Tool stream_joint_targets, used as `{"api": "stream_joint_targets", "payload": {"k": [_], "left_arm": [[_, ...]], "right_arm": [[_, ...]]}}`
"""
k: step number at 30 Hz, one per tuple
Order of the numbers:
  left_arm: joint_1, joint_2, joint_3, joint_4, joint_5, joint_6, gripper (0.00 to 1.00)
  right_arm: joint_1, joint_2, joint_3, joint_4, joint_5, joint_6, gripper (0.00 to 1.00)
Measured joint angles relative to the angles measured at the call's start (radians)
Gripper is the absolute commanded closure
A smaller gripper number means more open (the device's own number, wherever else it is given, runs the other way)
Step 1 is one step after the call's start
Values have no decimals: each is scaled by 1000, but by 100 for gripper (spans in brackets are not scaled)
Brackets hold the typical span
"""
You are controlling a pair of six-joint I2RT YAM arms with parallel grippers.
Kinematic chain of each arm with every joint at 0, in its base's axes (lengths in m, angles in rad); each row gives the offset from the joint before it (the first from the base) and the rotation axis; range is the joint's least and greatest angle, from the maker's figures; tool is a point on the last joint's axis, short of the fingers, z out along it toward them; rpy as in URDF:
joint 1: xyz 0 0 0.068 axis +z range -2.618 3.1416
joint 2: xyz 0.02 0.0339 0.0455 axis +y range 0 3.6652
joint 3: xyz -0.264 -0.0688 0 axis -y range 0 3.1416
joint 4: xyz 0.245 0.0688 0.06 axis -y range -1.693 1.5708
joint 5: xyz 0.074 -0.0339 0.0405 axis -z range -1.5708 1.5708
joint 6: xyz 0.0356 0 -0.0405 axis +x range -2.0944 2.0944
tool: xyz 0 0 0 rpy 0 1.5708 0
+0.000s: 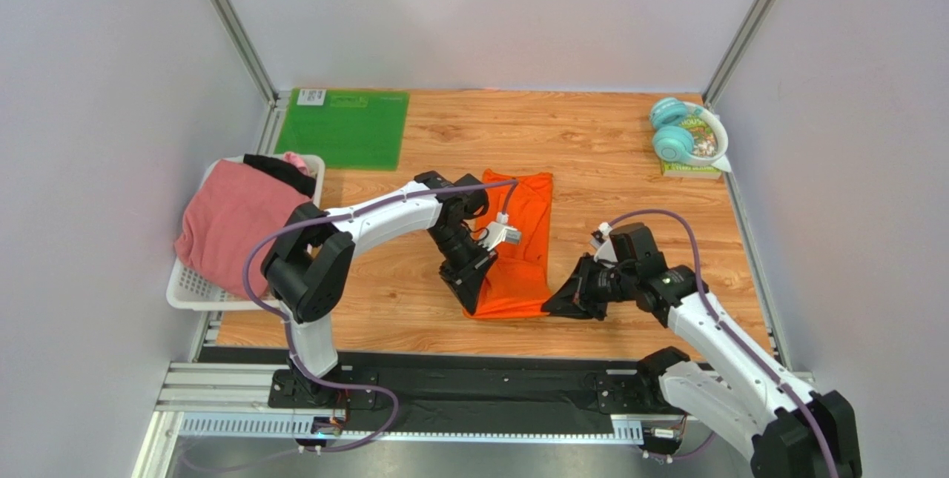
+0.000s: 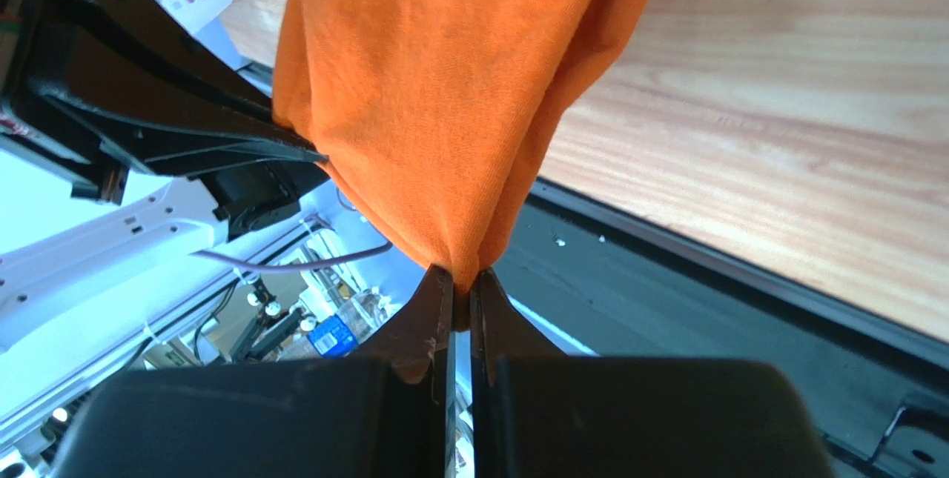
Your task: Fold and stack the t-shirts
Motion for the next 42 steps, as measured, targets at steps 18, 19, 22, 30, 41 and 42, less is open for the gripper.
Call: {"api": "stream_joint_targets", "payload": {"k": [18,19,22,30,41,42], "left_arm": [[21,-4,150,-142,-40,25,97],[29,5,164,-148,-43,26,97],[58,37,201,-162,-48,26,98],[118,140,333,-183,-53,26,98],[158,337,664,-222,-94,29,98],[162,360,698,-226,-97,29,98]], "right_arm": [[9,118,223,-93,48,-23,100],[9,133,241,-93,54,-30,100],[1,169,287,-92,63,-44,100],[-45,252,354,-84,68,-77,100],[-138,391,421,-28,89,-118,100],[-147,409,434,-21,89,-123,100]]}}
